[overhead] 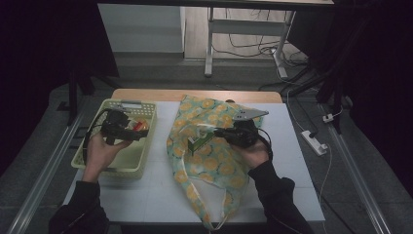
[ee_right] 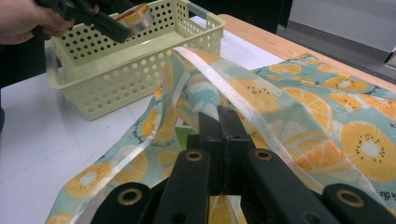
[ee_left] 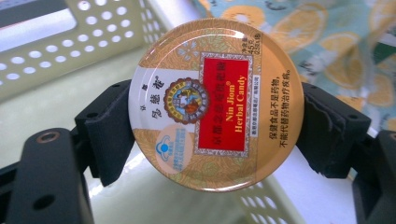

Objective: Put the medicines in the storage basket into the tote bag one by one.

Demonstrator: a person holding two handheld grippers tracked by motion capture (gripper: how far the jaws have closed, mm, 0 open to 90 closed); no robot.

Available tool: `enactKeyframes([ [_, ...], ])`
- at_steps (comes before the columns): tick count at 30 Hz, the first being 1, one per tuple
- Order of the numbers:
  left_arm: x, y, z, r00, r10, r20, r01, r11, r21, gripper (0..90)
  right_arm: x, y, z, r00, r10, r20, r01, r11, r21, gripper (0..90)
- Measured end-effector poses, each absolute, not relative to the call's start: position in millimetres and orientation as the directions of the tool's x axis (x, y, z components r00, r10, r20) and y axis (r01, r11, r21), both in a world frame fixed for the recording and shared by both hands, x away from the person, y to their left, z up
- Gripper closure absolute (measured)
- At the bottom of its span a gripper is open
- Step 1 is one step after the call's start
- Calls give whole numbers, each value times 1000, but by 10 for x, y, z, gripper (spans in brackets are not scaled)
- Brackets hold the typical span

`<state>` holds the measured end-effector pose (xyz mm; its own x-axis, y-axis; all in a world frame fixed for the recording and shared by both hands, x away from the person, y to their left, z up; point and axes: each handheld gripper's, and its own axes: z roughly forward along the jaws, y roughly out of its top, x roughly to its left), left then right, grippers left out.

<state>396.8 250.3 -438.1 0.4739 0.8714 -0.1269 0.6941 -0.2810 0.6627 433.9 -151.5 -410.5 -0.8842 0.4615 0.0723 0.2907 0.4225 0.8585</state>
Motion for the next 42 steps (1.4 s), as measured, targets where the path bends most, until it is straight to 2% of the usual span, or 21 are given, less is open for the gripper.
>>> enactKeyframes([
  [19, 3631, 2155, -4349, 586, 798, -139, 630, -341, 697, 209, 4334, -1527, -4095, -884, 462, 72, 289, 419, 861, 894],
  [42, 3384, 1412, -4388, 726, 676, -127, 539, -444, 715, 208, 4350, -1553, -4091, -882, 465, 74, 291, 416, 861, 894],
])
